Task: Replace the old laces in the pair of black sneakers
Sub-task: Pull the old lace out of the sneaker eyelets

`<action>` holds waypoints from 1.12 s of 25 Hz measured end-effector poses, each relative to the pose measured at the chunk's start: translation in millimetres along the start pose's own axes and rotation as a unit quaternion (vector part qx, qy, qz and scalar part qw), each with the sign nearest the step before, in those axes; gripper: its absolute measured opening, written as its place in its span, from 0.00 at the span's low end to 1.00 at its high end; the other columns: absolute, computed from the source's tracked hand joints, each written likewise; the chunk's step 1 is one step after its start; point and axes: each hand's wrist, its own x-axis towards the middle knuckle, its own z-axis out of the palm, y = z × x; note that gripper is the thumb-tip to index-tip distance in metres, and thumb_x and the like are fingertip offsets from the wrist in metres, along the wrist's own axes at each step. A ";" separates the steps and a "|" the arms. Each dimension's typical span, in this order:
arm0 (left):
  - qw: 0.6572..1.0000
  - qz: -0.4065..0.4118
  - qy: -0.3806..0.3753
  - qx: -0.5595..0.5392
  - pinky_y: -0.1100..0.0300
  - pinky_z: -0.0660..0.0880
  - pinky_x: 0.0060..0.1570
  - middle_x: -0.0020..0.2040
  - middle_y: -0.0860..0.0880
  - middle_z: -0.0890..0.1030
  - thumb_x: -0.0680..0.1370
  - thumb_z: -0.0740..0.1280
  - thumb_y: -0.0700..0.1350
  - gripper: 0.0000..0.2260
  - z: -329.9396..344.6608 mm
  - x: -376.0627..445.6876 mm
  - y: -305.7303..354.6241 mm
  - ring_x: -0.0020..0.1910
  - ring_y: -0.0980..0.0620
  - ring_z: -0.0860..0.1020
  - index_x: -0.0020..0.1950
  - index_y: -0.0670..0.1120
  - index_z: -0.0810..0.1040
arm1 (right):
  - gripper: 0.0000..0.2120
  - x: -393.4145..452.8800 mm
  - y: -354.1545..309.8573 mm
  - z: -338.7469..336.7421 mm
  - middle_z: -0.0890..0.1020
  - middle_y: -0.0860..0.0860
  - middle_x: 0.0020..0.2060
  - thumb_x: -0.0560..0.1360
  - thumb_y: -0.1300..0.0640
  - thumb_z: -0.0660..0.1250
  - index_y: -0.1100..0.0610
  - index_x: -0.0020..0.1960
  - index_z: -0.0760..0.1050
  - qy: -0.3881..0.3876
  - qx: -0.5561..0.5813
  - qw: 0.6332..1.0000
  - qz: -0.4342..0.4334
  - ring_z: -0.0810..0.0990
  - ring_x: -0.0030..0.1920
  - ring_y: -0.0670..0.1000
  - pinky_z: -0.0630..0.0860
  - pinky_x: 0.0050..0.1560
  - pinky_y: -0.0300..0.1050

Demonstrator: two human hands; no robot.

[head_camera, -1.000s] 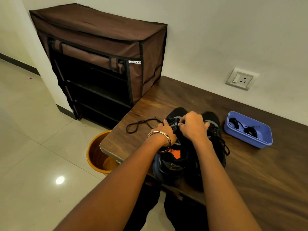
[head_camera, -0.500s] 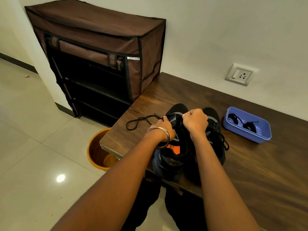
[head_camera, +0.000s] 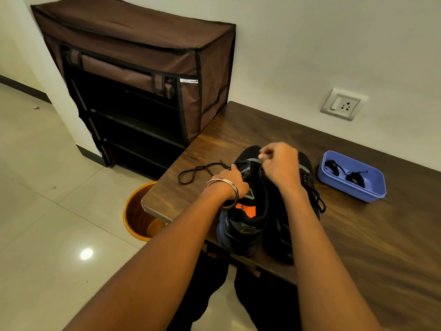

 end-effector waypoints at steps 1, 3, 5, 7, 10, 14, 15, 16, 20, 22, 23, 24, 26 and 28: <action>1.000 -0.003 0.008 0.006 0.50 0.71 0.59 0.68 0.37 0.71 0.78 0.60 0.51 0.34 1.1 0.3 0.8 0.64 0.38 0.73 0.79 0.43 0.49 | 0.08 -2.7 -3.5 3.8 0.81 0.55 0.56 0.78 0.58 0.67 0.55 0.55 0.82 -0.059 -0.033 0.998 -0.009 0.77 0.60 0.58 0.74 0.61 0.60; 1.000 -0.009 0.021 0.019 0.50 0.71 0.58 0.68 0.36 0.70 0.78 0.60 0.52 0.33 2.9 -1.0 3.2 0.64 0.37 0.73 0.79 0.43 0.50 | 0.12 -8.2 -7.1 10.9 0.75 0.56 0.61 0.79 0.58 0.64 0.55 0.60 0.80 -0.128 -0.104 0.986 -0.007 0.71 0.64 0.60 0.72 0.62 0.62; 0.999 -0.015 0.025 0.026 0.49 0.71 0.59 0.69 0.35 0.69 0.79 0.60 0.52 0.34 4.1 -2.5 4.6 0.65 0.36 0.72 0.79 0.43 0.50 | 0.14 -9.9 -11.0 11.6 0.70 0.57 0.64 0.78 0.58 0.63 0.55 0.62 0.78 -0.137 -0.141 0.980 -0.004 0.65 0.67 0.62 0.68 0.64 0.64; 0.999 -0.019 0.021 0.028 0.49 0.70 0.61 0.70 0.35 0.67 0.79 0.61 0.52 0.35 4.3 -4.4 5.6 0.66 0.36 0.70 0.79 0.42 0.48 | 0.14 -10.4 -15.2 10.0 0.68 0.58 0.65 0.78 0.58 0.63 0.57 0.62 0.78 -0.146 -0.164 0.976 -0.010 0.63 0.68 0.62 0.65 0.65 0.64; 1.000 -0.020 0.011 0.022 0.48 0.69 0.63 0.71 0.35 0.66 0.79 0.61 0.52 0.37 6.7 -5.1 8.1 0.68 0.35 0.69 0.79 0.41 0.45 | 0.13 -6.7 -12.0 7.5 0.66 0.58 0.67 0.78 0.58 0.62 0.59 0.60 0.77 -0.184 -0.159 0.970 0.020 0.61 0.68 0.62 0.63 0.67 0.63; 0.999 -0.034 0.008 0.005 0.46 0.67 0.64 0.72 0.35 0.65 0.79 0.63 0.51 0.39 9.0 -6.1 11.8 0.69 0.35 0.67 0.79 0.39 0.42 | 0.13 -0.8 -2.3 4.4 0.71 0.59 0.65 0.80 0.57 0.59 0.60 0.53 0.80 -0.172 0.053 0.977 0.111 0.63 0.68 0.64 0.62 0.67 0.60; 0.999 -0.039 0.007 -0.002 0.46 0.67 0.64 0.72 0.35 0.65 0.79 0.64 0.50 0.39 9.2 -6.3 12.8 0.69 0.34 0.66 0.79 0.39 0.41 | 0.12 -0.4 -2.6 2.8 0.75 0.59 0.60 0.79 0.58 0.59 0.60 0.47 0.81 -0.149 0.136 0.971 0.129 0.66 0.66 0.63 0.63 0.67 0.59; 0.999 -0.044 0.004 -0.008 0.46 0.66 0.65 0.72 0.34 0.65 0.79 0.64 0.50 0.40 9.5 -7.0 14.6 0.70 0.34 0.65 0.78 0.38 0.41 | 0.12 0.5 -2.4 0.3 0.78 0.58 0.53 0.77 0.58 0.59 0.59 0.41 0.80 -0.126 0.198 0.963 0.133 0.70 0.61 0.61 0.65 0.66 0.59; 0.998 -0.060 -0.008 0.010 0.45 0.69 0.62 0.71 0.34 0.66 0.78 0.65 0.45 0.40 13.0 -6.2 23.5 0.69 0.36 0.68 0.78 0.38 0.38 | 0.14 -5.2 -18.5 -29.2 0.77 0.49 0.37 0.79 0.62 0.60 0.53 0.37 0.76 -0.062 0.328 0.936 0.110 0.74 0.43 0.47 0.68 0.57 0.42; 0.997 -0.072 -0.008 0.022 0.44 0.72 0.58 0.70 0.33 0.67 0.78 0.63 0.42 0.40 17.8 -1.5 26.6 0.67 0.36 0.69 0.78 0.39 0.38 | 0.12 -10.3 -29.1 -52.9 0.76 0.47 0.40 0.82 0.66 0.58 0.55 0.46 0.76 -0.032 0.409 0.908 0.086 0.73 0.41 0.40 0.69 0.43 0.29; 0.997 -0.080 -0.005 0.019 0.44 0.72 0.56 0.70 0.34 0.67 0.78 0.63 0.41 0.39 20.5 1.5 27.7 0.67 0.36 0.70 0.78 0.40 0.38 | 0.12 -13.1 -34.7 -65.5 0.75 0.46 0.39 0.82 0.67 0.57 0.55 0.47 0.75 -0.011 0.447 0.892 0.068 0.72 0.39 0.39 0.69 0.39 0.28; 0.996 -0.092 -0.004 0.009 0.43 0.73 0.55 0.70 0.34 0.66 0.79 0.62 0.41 0.38 22.0 2.6 29.6 0.66 0.36 0.70 0.78 0.41 0.38 | 0.14 -14.1 -38.8 -77.2 0.74 0.45 0.37 0.81 0.69 0.56 0.55 0.47 0.75 0.015 0.484 0.874 0.046 0.71 0.36 0.38 0.68 0.36 0.27; 0.994 -0.106 -0.003 0.010 0.44 0.73 0.53 0.70 0.35 0.66 0.78 0.63 0.41 0.39 23.9 1.7 31.7 0.66 0.37 0.70 0.78 0.42 0.37 | 0.17 -12.7 -44.7 -92.5 0.74 0.44 0.36 0.80 0.71 0.56 0.53 0.45 0.75 0.064 0.549 0.833 0.012 0.70 0.35 0.39 0.66 0.35 0.28; 0.996 -0.084 -0.002 0.043 0.46 0.73 0.52 0.69 0.35 0.67 0.78 0.65 0.44 0.41 19.2 -4.6 32.2 0.65 0.38 0.71 0.78 0.40 0.38 | 0.15 -12.6 -46.1 -96.3 0.75 0.44 0.38 0.80 0.70 0.57 0.52 0.46 0.76 0.078 0.536 0.841 -0.022 0.71 0.37 0.39 0.68 0.39 0.28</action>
